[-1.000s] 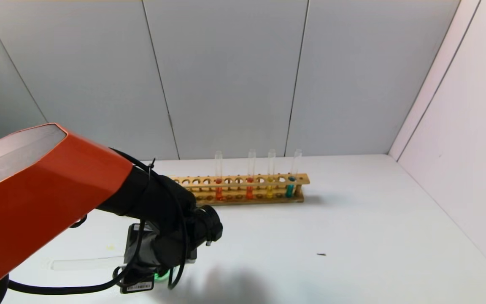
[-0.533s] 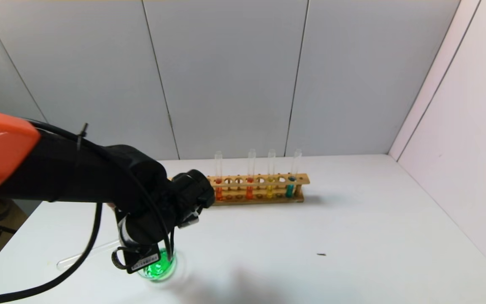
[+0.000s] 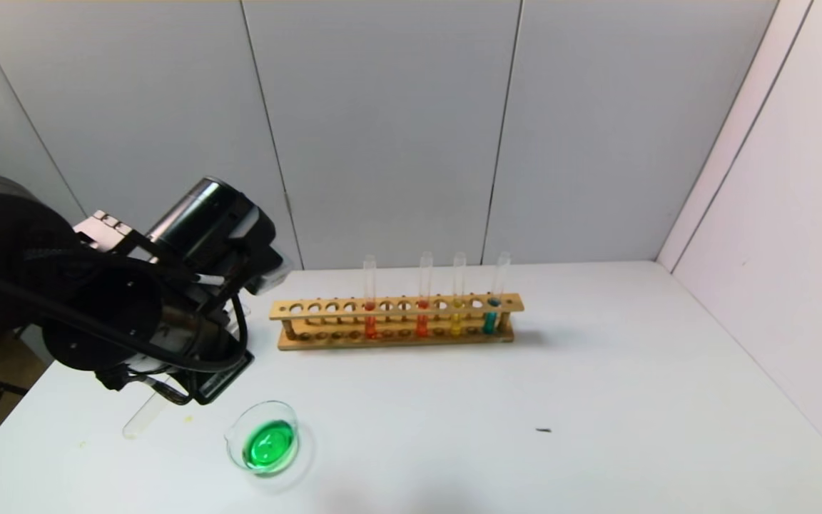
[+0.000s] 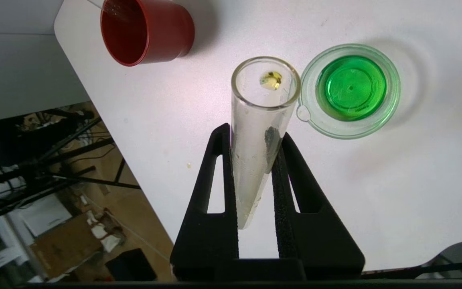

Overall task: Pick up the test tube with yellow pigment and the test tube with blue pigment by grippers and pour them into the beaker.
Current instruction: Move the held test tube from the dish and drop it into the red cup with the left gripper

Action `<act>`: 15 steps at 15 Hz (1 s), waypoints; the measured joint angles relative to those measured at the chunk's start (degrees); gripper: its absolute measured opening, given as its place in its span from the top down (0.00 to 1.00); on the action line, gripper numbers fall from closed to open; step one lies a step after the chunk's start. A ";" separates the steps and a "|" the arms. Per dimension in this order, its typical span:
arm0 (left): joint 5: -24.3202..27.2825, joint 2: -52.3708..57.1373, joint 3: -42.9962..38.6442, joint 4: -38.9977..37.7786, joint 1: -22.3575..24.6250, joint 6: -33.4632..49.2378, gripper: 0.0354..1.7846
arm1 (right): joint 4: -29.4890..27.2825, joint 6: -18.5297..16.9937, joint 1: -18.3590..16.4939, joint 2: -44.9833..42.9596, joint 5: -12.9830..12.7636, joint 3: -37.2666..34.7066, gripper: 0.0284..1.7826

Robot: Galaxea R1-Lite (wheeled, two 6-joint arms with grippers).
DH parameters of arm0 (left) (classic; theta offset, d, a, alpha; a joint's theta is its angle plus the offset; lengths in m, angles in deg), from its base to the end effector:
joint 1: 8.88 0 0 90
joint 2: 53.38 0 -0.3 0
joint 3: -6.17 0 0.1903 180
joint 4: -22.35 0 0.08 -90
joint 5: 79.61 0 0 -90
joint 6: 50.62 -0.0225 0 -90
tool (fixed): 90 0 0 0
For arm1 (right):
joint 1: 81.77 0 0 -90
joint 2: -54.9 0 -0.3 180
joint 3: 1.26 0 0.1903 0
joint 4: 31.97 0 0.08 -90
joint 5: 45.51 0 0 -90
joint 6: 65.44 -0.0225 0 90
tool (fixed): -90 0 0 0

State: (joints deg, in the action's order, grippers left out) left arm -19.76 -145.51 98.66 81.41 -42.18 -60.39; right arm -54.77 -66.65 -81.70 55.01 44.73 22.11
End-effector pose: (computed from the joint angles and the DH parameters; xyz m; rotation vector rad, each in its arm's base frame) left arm 0.2178 -0.1295 0.2160 0.6982 0.8719 -0.1252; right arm -0.0227 0.0001 0.0765 0.0211 -0.0080 0.0055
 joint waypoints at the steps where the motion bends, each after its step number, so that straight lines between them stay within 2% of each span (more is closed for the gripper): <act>1: 0.33 0.88 -0.18 -1.16 1.22 1.16 0.85 | 0.02 0.00 0.00 0.00 -0.02 0.00 0.02; 4: 2.15 2.34 -1.27 -11.47 4.74 5.32 0.85 | 0.02 0.00 0.00 0.00 0.00 0.00 0.02; 7: 5.23 2.83 -3.41 -23.24 10.31 6.69 0.85 | 0.02 0.00 0.00 0.00 0.00 0.00 0.02; 15: 13.58 -1.38 -4.43 -40.68 28.59 7.91 0.85 | 0.02 0.00 0.00 0.00 0.00 0.00 0.02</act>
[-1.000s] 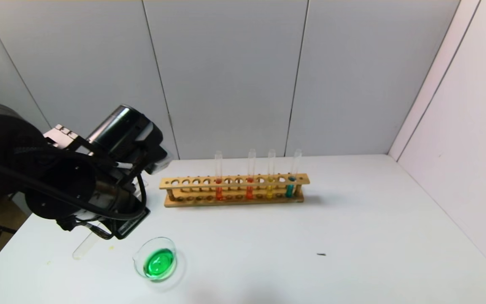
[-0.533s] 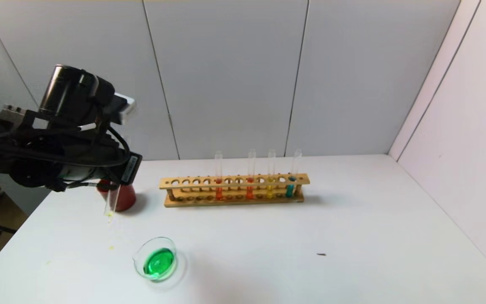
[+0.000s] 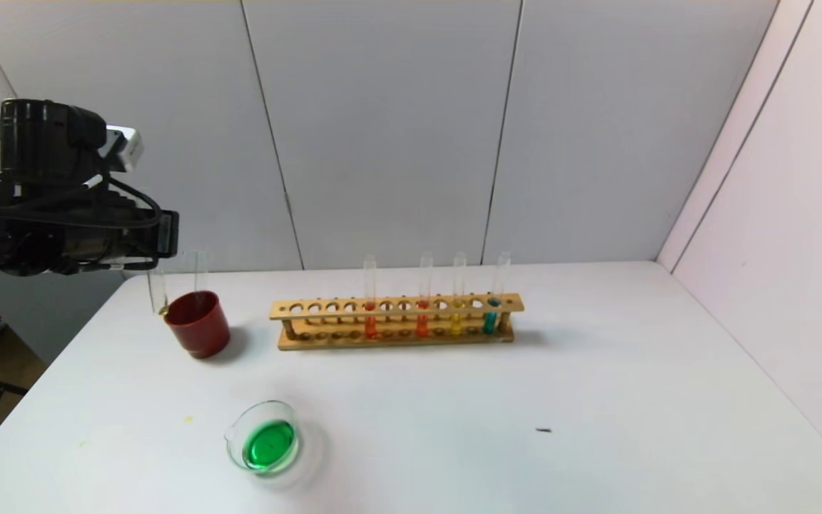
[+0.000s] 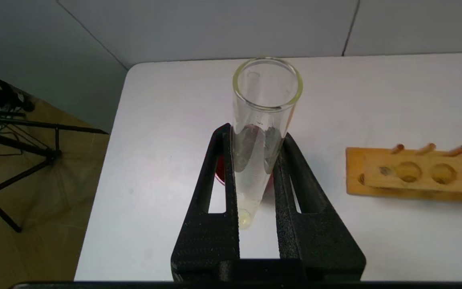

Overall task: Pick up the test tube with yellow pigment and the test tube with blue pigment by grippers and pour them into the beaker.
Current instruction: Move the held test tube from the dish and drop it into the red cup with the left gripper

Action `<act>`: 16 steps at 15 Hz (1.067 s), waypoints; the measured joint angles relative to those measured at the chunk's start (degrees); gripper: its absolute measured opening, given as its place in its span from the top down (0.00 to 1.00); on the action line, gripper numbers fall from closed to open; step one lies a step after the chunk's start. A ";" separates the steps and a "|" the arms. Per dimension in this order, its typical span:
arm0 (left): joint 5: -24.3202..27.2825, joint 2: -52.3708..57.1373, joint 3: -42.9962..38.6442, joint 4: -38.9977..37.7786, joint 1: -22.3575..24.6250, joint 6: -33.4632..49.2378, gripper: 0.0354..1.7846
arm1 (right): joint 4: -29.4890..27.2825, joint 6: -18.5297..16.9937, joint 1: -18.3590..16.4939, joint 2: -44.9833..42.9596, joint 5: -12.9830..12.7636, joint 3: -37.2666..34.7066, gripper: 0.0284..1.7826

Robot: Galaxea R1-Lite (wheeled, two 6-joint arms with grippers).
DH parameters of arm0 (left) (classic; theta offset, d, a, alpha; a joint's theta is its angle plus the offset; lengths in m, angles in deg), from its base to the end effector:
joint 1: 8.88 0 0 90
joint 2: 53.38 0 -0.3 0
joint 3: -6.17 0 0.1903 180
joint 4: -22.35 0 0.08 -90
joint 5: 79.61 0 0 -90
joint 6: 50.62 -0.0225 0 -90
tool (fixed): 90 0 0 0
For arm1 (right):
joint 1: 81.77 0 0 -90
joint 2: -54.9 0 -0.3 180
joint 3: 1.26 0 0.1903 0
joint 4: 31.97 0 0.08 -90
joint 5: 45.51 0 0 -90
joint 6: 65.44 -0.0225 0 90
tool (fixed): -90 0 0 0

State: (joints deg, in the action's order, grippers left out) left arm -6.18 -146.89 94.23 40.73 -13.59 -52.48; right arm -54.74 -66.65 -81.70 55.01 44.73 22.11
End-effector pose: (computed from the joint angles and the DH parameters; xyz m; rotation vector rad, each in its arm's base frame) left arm 0.3002 -0.0183 0.2403 0.1088 0.4128 0.1974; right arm -0.0227 0.0001 0.0766 0.0211 -0.0085 0.0055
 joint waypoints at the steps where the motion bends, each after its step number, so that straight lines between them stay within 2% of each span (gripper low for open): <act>1: 1.28 -1.05 0.00 -1.18 1.95 0.05 0.85 | 0.00 -0.02 0.00 0.00 0.00 0.00 0.02; 3: 3.95 -3.32 -0.09 -3.78 5.25 0.13 0.85 | -0.02 0.00 0.00 0.00 0.00 0.00 0.02; 6: 4.83 -6.75 0.29 -7.44 7.46 0.16 0.85 | 0.00 -0.02 0.00 0.00 0.00 0.00 0.02; 11: 4.78 -11.45 1.06 -12.40 7.88 0.29 0.85 | 0.00 0.00 0.00 0.00 0.00 0.00 0.02; 16: 4.22 -13.41 0.71 -12.81 6.00 1.40 0.85 | -0.02 -0.02 0.00 0.00 -0.02 0.00 0.02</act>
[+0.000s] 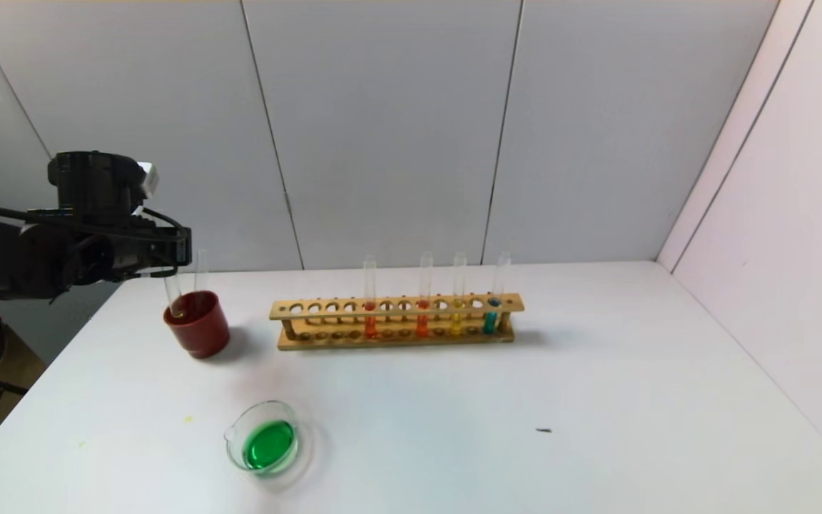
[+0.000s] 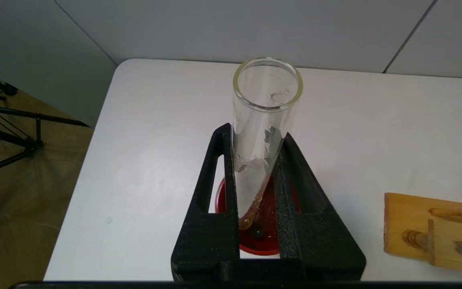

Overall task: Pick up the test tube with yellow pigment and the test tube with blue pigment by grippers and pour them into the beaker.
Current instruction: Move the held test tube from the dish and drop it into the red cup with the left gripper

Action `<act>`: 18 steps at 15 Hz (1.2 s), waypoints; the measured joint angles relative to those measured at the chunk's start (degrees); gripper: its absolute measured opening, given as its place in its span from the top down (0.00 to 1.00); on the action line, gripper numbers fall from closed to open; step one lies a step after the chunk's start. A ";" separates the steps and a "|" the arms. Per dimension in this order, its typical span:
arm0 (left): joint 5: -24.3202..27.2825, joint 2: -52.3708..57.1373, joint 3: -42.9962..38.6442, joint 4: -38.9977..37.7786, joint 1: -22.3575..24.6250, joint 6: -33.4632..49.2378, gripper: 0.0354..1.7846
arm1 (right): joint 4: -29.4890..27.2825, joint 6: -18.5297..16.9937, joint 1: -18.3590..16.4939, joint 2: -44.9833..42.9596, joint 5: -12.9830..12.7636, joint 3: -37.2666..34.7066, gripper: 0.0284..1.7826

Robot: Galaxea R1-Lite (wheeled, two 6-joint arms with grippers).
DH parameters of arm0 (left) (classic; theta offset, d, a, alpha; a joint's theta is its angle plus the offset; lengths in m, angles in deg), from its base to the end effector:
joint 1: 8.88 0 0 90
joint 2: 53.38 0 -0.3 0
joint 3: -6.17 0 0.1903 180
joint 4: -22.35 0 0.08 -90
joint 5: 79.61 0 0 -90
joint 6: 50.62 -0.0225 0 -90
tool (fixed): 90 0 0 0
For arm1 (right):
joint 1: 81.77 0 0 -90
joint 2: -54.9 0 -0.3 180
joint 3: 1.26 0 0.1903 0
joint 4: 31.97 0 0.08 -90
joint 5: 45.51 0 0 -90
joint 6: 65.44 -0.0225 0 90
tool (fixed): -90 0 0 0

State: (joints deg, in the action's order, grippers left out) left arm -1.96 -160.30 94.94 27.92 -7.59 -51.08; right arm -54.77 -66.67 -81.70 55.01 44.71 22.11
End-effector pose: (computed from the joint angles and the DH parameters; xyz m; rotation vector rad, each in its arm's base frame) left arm 0.3613 0.0129 0.1867 0.0479 0.4140 0.2330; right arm -0.0227 0.0001 0.0765 0.0215 -0.0080 0.0051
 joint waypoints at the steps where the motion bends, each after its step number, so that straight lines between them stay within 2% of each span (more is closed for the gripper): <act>1: -0.11 -0.16 0.11 -0.02 -0.44 0.30 0.85 | 0.02 0.00 0.00 0.00 0.00 0.00 0.02; 9: -0.27 -1.56 -1.29 -2.40 -1.82 0.93 0.85 | 0.02 0.02 0.00 0.00 0.02 0.00 0.02; 18: -0.21 -3.28 -8.81 -9.09 -1.91 1.58 0.85 | 0.02 0.00 0.00 0.00 0.02 0.00 0.02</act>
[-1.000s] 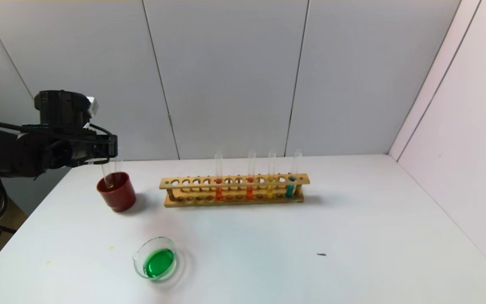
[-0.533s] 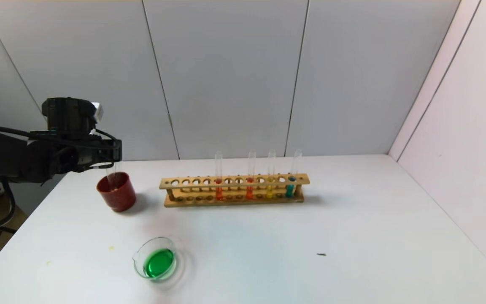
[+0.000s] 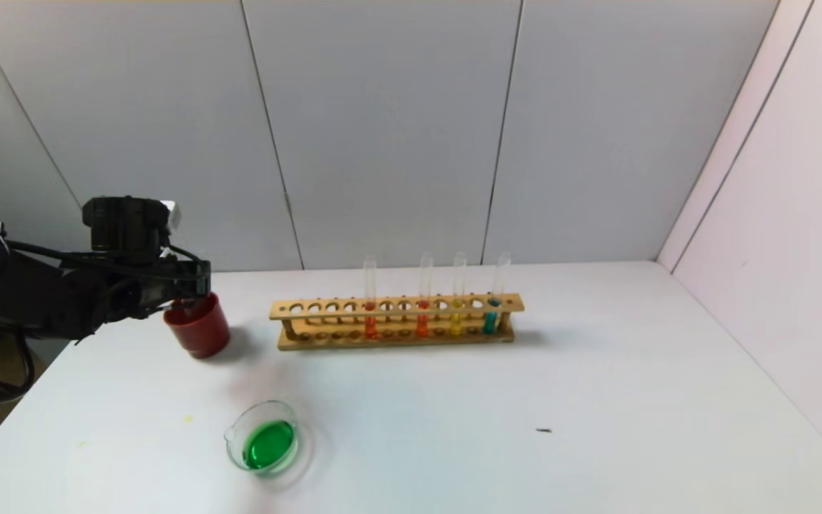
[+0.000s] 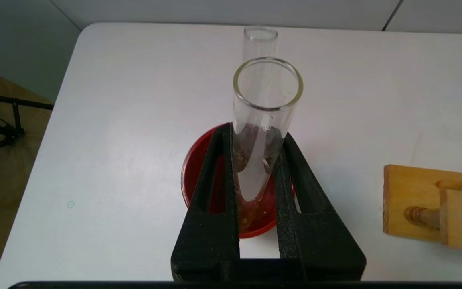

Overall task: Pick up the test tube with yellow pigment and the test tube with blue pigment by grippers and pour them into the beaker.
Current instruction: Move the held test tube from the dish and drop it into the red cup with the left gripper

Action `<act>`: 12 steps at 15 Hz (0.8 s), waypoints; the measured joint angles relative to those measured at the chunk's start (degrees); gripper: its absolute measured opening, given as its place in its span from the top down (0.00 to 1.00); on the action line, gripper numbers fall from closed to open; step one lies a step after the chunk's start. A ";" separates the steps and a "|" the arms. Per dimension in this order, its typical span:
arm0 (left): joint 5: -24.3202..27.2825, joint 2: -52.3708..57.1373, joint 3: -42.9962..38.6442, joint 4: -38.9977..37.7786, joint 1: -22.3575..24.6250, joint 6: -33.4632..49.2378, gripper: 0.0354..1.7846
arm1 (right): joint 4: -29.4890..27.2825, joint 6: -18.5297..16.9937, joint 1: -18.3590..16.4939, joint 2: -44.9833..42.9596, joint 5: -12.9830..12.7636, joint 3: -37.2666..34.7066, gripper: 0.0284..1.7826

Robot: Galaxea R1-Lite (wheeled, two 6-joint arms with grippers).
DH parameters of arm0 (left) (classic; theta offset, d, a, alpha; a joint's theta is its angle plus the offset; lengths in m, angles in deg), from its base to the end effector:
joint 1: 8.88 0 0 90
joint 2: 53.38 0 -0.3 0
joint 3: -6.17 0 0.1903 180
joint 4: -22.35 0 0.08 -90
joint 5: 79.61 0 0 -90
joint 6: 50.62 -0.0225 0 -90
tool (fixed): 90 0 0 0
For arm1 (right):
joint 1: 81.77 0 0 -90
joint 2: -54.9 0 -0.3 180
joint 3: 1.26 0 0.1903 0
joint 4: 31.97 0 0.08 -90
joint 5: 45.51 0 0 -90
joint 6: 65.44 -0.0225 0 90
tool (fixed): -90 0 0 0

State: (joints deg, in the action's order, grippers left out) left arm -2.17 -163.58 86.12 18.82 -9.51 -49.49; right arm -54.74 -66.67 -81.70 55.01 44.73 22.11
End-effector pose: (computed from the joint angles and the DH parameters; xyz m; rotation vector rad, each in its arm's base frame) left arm 0.3591 0.0009 0.1398 0.0344 0.4620 0.2090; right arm -0.0227 0.0001 0.0766 0.0215 -0.0085 0.0055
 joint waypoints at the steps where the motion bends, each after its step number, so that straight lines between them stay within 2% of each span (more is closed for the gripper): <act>1: 0.05 -0.24 -1.00 -0.55 0.00 0.26 0.85 | 0.00 0.00 0.00 0.00 -0.02 0.00 0.02; 5: 0.10 -0.96 -4.02 -5.49 0.00 0.50 0.84 | 0.00 0.02 0.00 0.00 -0.02 0.00 0.02; 7: 0.16 -0.74 -4.47 -6.18 0.00 0.17 0.78 | -0.02 0.00 0.00 0.00 0.00 0.00 0.02; 9: 0.16 -0.44 -4.56 -6.23 0.00 0.02 0.67 | 0.00 0.02 0.00 0.00 0.00 0.00 0.02; 12: 0.10 -0.05 -4.69 -6.21 0.00 -0.02 0.38 | 0.00 0.02 0.00 0.00 -0.02 0.00 0.02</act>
State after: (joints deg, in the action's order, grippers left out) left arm -2.07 -163.63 81.43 12.62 -9.51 -49.52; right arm -54.74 -66.65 -81.70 55.01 44.71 22.11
